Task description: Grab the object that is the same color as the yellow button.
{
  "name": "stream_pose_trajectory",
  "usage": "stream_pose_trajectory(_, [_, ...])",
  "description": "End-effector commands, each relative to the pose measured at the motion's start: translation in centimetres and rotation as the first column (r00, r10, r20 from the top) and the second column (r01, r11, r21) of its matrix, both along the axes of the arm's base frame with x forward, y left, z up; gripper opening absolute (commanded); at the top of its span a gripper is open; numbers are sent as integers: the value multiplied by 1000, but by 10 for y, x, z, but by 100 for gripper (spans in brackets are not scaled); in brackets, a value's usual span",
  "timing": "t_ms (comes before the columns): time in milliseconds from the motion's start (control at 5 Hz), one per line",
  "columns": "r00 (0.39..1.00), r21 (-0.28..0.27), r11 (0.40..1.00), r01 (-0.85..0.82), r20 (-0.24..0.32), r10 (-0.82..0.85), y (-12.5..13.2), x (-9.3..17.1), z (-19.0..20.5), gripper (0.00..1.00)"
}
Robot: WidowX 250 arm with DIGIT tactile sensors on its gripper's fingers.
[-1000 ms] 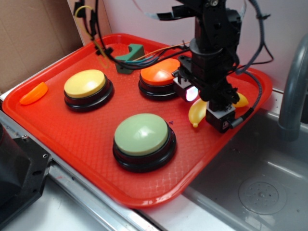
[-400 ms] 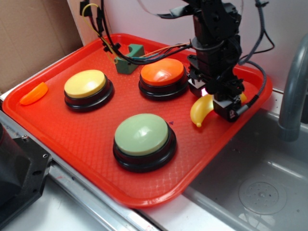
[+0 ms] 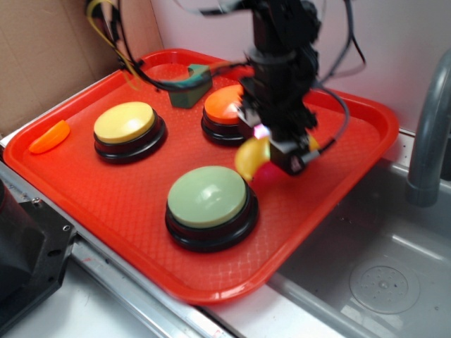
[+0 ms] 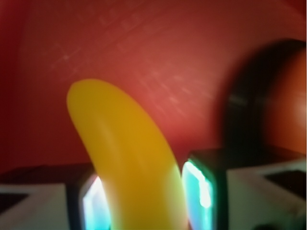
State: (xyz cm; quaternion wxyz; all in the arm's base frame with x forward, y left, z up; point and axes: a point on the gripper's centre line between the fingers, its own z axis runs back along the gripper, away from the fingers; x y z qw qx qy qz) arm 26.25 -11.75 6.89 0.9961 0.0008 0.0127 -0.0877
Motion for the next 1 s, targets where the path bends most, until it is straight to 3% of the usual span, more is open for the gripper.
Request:
stream_pose_trajectory(0, [984, -2, 989, -149, 103, 149, 28, -21, 94, 0])
stream_pose_trajectory(200, [970, 39, 975, -220, 119, 214, 49, -44, 130, 0])
stream_pose_trajectory(400, [971, 55, 975, -215, 121, 208, 59, -51, 144, 0])
stream_pose_trajectory(600, [969, 60, 971, -233, 102, 226, 71, -57, 158, 0])
stream_pose_trajectory(800, [975, 105, 971, -213, 80, 205, 70, -49, 151, 0])
